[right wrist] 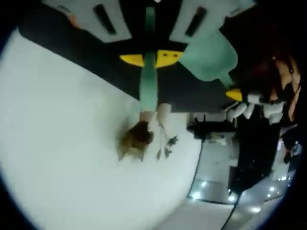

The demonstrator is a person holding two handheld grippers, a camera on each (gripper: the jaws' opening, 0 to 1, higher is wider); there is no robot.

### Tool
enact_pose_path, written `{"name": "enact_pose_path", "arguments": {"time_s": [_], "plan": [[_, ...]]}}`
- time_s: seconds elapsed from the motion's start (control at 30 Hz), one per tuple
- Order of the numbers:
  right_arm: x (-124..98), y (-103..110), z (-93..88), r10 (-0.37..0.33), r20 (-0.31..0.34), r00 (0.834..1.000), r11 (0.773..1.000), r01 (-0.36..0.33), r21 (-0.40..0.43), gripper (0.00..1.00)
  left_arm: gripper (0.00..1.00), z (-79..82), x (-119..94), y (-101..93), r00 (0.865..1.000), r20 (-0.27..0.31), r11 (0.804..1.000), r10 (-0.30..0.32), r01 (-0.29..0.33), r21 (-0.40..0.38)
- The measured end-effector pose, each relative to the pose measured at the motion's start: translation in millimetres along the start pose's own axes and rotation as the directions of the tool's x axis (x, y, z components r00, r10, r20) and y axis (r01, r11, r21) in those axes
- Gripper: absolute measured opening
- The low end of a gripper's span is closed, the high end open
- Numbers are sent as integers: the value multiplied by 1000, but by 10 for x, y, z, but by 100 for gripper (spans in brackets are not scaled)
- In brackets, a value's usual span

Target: Pick up the broom and sweep the trash on the tabletop into the dustpan.

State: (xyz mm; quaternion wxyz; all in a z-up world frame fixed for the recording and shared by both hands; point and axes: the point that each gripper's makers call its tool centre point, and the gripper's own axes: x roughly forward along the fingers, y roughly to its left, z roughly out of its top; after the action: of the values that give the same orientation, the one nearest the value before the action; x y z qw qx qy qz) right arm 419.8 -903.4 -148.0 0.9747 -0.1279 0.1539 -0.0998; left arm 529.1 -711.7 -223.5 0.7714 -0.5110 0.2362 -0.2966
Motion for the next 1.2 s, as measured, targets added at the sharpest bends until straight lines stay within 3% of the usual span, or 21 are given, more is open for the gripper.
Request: {"name": "enact_pose_path", "arguments": {"time_s": [0.27, 0.67, 0.8, 0.9, 0.97, 1.03, 1.1, 1.2], "plan": [[106, 277, -111, -16, -43, 999, 991, 10, -130, 5, 10, -28, -22, 101, 1000, 5, 999, 1, -1, -33], [256, 600, -180, -7, -92, 996, 977, -12, -211, 6, 10, -53, -82, 97, 999, 32, 999, -11, 13, -50], [213, 687, -104, 18, -71, 997, 981, -31, -193, 5, 10, -52, -91, 92, 999, 39, 999, -15, 17, -49], [155, 811, 5, 99, -39, 994, 990, -102, -96, 5, 10, -49, -82, 102, 999, 39, 999, -16, 18, -52], [114, 785, 72, 92, -18, 996, 991, -94, -98, 5, 10, -49, -79, 107, 999, 37, 998, -16, 18, -53], [50, 867, 178, 153, 28, 988, 988, -153, 3, 5, 10, -50, -80, 105, 999, 35, 998, -18, 20, -53], [0, 853, 189, 154, 26, 988, 988, -154, 6, 5, 10, -50, -82, 107, 999, 35, 998, -19, 21, -55], [-30, 734, 169, 57, 26, 998, 994, -54, -97, 5, 10, -51, -86, 105, 999, 34, 998, -20, 22, -57]]}}
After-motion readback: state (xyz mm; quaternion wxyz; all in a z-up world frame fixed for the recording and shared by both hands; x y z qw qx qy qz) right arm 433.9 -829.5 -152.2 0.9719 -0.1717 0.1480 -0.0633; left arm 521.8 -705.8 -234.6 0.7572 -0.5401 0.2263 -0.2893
